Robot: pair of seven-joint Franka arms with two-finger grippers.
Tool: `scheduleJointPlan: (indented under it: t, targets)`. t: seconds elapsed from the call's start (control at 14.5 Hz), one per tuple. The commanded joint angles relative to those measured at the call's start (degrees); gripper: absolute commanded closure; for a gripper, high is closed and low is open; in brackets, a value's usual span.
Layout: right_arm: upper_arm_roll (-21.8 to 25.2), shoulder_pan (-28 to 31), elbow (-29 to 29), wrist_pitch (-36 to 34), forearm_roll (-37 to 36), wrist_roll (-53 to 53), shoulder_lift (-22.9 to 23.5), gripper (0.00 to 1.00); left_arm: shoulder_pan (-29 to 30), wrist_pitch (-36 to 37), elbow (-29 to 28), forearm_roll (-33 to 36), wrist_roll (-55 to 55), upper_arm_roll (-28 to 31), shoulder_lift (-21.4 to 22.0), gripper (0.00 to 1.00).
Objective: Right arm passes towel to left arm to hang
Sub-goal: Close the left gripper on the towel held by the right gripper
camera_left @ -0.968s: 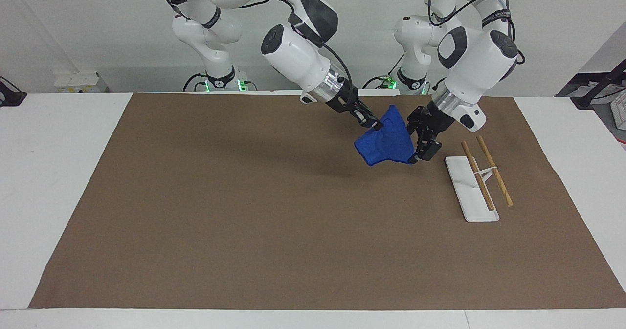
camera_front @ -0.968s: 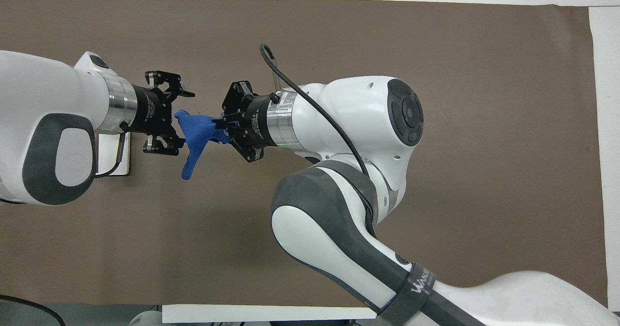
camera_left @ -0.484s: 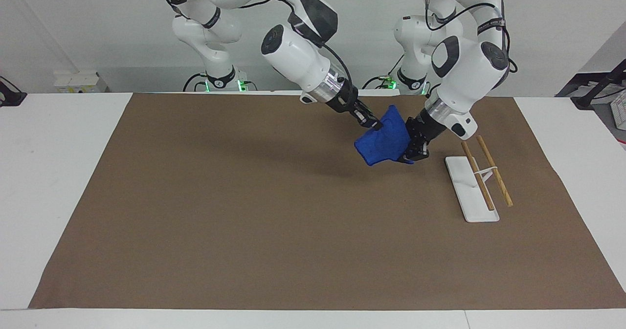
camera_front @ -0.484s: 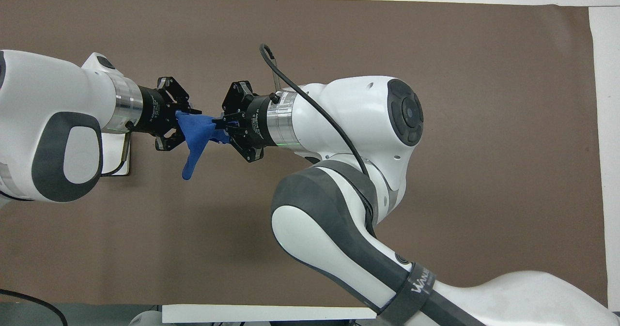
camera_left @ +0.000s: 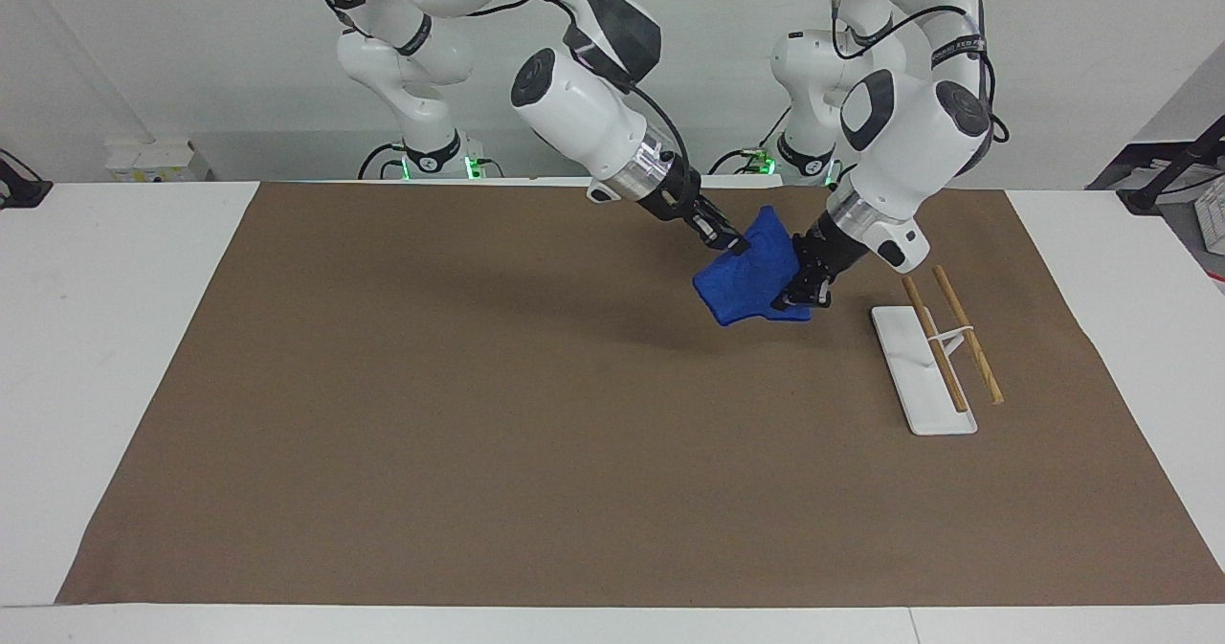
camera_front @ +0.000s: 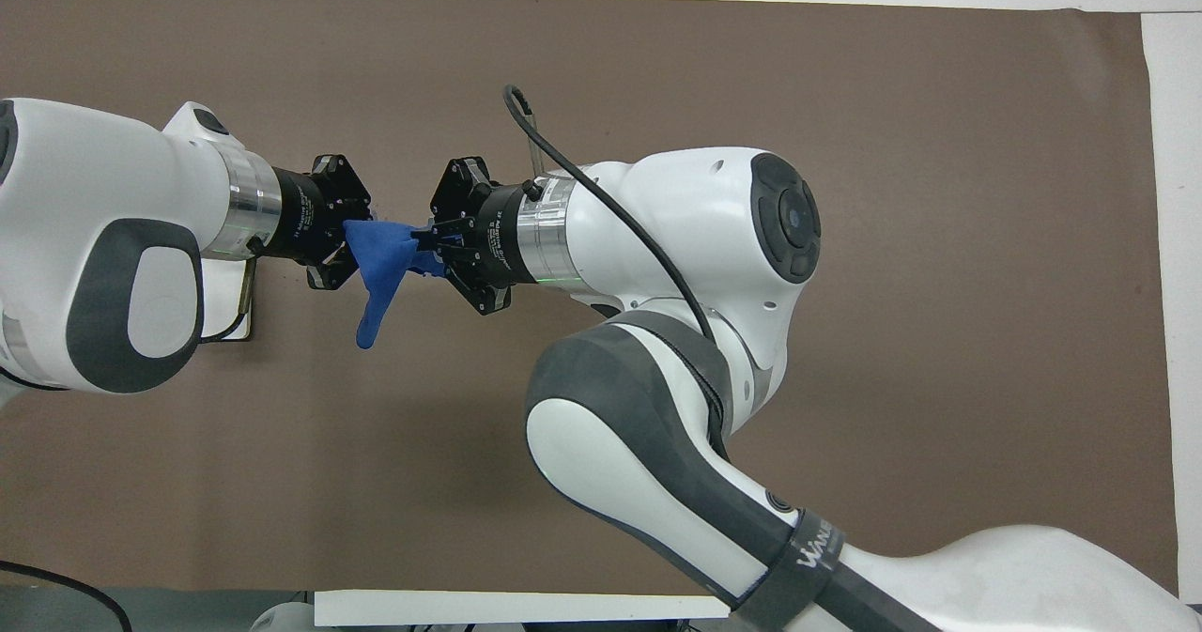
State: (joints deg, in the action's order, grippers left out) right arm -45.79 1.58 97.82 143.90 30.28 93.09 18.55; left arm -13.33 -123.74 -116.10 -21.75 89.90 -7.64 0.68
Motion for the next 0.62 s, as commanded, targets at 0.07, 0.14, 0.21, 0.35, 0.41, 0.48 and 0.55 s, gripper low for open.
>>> scheduleJointPlan:
  t: [0.07, 0.14, 0.21, 0.35, 0.41, 0.48, 0.55]
  targets:
    - [-0.9, 0.6, -0.4, -0.2, 0.0, -0.4, 0.5, 0.98, -0.6, -3.1, -0.1, -0.8, -1.2, 0.5, -0.1, 0.99]
    - [-0.9, 1.0, -0.4, -0.7, 0.1, -0.2, 0.4, 0.77, -0.6, -3.1, -0.1, -0.8, -1.2, 0.5, -0.1, 0.99]
    - [-0.9, 1.0, -0.3, -0.9, 0.1, -0.3, 0.3, 0.38, -0.6, -3.2, -0.1, -0.8, -1.2, 0.5, -0.1, 0.99]
    - [-0.4, 0.9, -0.3, -0.9, -0.4, -1.4, 0.0, 0.0, -0.6, -3.1, -0.2, -0.8, -1.2, 0.5, -0.1, 0.99]
    - [-0.1, 0.8, 0.1, -1.0, -0.8, -4.5, -0.4, 0.0, -0.6, -3.1, -0.1, -0.7, -1.2, 0.5, -0.1, 0.99]
    - [0.3, 0.8, 1.2, -0.9, -1.3, -8.9, -1.0, 0.0, -0.6, -3.4, -0.1, -0.7, -1.2, 0.5, -0.1, 0.99]
    - [1.1, 0.8, 2.6, -1.0, -1.8, -14.5, -2.0, 0.0, -0.6, -4.3, -0.2, -0.7, -1.7, 0.5, -0.1, 0.99]
